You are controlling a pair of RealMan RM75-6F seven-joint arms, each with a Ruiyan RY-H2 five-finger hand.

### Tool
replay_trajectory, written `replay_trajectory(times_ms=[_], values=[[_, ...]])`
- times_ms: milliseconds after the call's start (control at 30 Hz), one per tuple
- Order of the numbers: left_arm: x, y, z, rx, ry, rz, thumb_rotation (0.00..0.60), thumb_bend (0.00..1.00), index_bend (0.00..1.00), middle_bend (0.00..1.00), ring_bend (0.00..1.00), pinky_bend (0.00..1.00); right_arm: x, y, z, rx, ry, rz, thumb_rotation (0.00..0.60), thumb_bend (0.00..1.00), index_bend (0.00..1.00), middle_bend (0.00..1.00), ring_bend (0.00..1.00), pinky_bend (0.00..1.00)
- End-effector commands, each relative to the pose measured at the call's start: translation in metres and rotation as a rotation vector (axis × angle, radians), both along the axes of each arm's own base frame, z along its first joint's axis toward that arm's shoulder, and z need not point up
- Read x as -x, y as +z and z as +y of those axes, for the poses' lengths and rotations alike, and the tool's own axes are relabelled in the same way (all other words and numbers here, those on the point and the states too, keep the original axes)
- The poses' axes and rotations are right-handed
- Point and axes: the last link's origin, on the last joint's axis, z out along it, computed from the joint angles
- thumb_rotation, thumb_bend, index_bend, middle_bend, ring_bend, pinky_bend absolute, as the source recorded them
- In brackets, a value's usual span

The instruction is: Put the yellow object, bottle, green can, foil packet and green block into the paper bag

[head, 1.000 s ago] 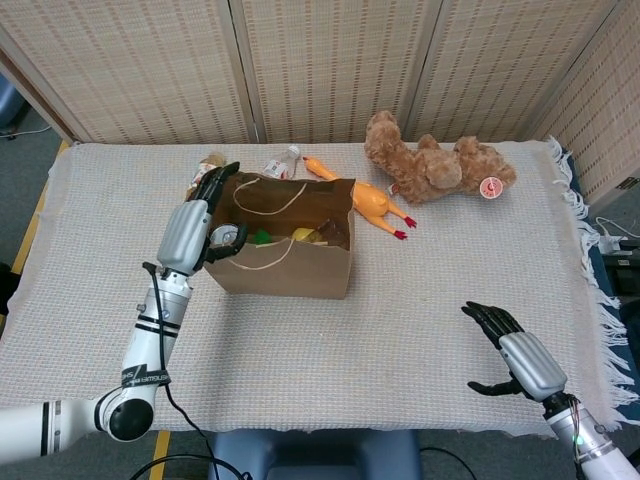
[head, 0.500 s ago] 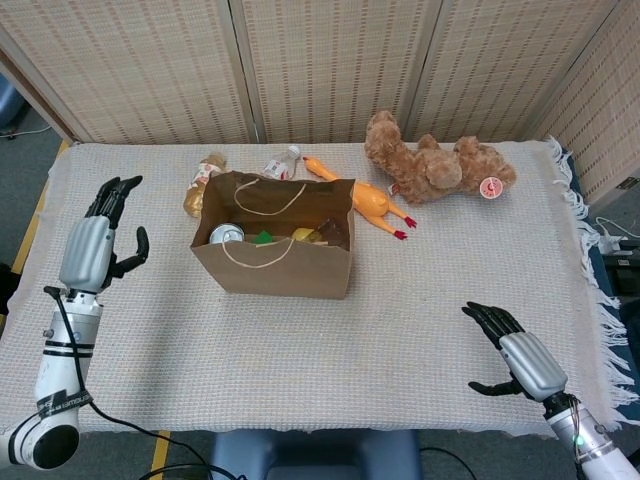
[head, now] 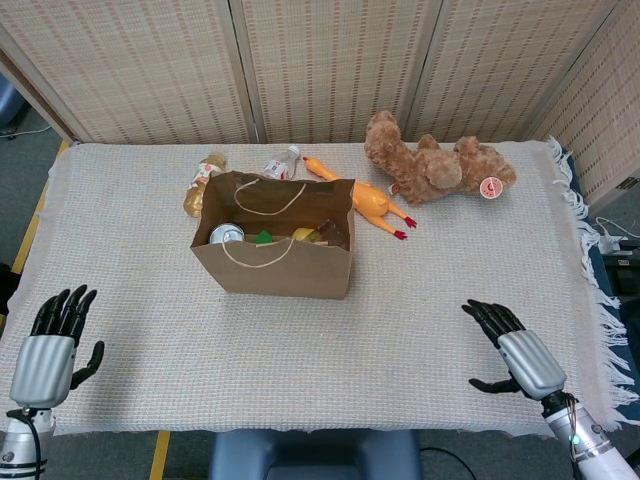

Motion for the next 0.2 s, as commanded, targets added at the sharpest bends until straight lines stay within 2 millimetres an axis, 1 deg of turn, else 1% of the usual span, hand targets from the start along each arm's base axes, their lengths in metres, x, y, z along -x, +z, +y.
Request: replay_trajectory(times_ms=[33, 200], values=[[0.0056, -0.0080, -0.0141, -0.005, -0.003, 0.000, 0.600, 0.43, 0.00, 0.00, 0.00, 0.07, -0.0004, -0.0007, -0.0004, 0.002, 0.001, 0.003, 0.600, 0.03, 0.00, 0.00, 0.00, 0.00], [0.0090, -0.0089, -0.0150, -0.011, -0.032, 0.023, 0.600, 0.43, 0.00, 0.00, 0.00, 0.06, -0.0009, -0.0021, -0.0015, 0.009, 0.006, 0.016, 0.600, 0.03, 0.00, 0.00, 0.00, 0.00]])
